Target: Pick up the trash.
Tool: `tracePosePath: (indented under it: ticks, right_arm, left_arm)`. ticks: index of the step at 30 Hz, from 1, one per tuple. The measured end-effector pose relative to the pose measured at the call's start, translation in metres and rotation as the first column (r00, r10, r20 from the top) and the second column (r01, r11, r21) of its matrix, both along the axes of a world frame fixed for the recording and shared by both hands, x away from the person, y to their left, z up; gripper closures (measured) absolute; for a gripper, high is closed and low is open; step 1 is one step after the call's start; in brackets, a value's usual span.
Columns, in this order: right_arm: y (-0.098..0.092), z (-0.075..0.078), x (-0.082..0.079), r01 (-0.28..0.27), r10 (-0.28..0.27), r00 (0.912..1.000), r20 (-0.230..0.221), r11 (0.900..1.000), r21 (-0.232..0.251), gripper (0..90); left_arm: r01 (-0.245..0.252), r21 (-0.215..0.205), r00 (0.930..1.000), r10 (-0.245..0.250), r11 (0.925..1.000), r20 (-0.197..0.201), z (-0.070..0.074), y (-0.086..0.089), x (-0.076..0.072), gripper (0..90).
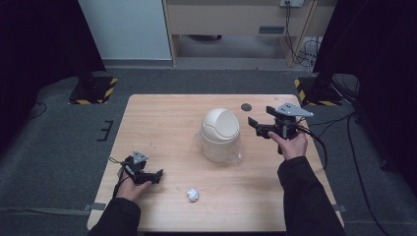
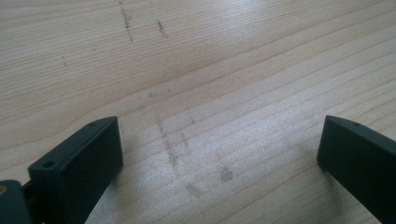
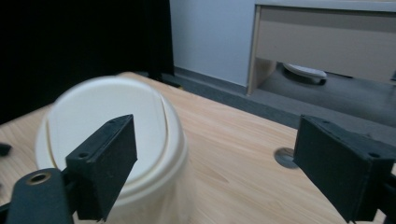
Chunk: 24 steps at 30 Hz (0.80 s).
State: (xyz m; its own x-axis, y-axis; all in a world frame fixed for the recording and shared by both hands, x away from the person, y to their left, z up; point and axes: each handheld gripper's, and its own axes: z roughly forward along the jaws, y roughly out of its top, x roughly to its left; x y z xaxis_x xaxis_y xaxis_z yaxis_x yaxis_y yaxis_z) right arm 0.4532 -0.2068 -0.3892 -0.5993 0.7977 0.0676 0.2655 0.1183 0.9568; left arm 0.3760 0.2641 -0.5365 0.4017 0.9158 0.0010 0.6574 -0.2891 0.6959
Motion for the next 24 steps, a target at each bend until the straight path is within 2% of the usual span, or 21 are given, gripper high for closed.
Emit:
tracePosePath:
  ticks: [1,4,9,12,14,17,24]
  right_arm:
    - [0.002,0.000,0.001,-0.001,0.001,1.0000,-0.001,1.000,0.015,13.6]
    - [0.007,0.000,0.006,0.001,-0.001,1.0000,0.000,1.000,-0.008,13.6]
    - [0.015,0.002,0.014,-0.007,0.007,1.0000,0.003,1.000,-0.014,13.7]
    - [0.017,0.003,0.018,-0.013,0.013,0.9999,-0.003,1.000,0.006,14.1]
    - [0.017,0.002,0.020,-0.010,0.010,0.9999,-0.004,1.000,0.002,14.4]
    - [0.021,0.000,0.023,-0.016,0.016,0.9998,-0.008,1.000,0.005,14.6]
    - [0.035,-0.013,0.026,-0.048,0.047,0.9979,-0.043,0.998,-0.028,16.2]
  left_arm:
    - [0.000,0.000,1.0000,0.000,1.0000,0.000,0.000,0.000,0.000,0.0]
    - [0.000,0.000,1.0000,0.000,1.0000,0.000,0.000,0.000,0.000,0.0]
    - [0.001,0.000,1.0000,-0.001,1.0000,0.000,0.000,0.000,0.000,0.0]
    - [0.001,0.000,1.0000,-0.001,1.0000,0.000,0.000,0.000,0.000,0.0]
    - [0.001,0.000,1.0000,-0.001,1.0000,0.000,0.000,0.000,0.000,0.0]
    - [0.001,0.000,1.0000,-0.001,1.0000,0.000,0.000,0.000,0.000,0.0]
    - [0.001,0.000,1.0000,-0.001,1.0000,0.000,0.000,0.000,0.000,0.0]
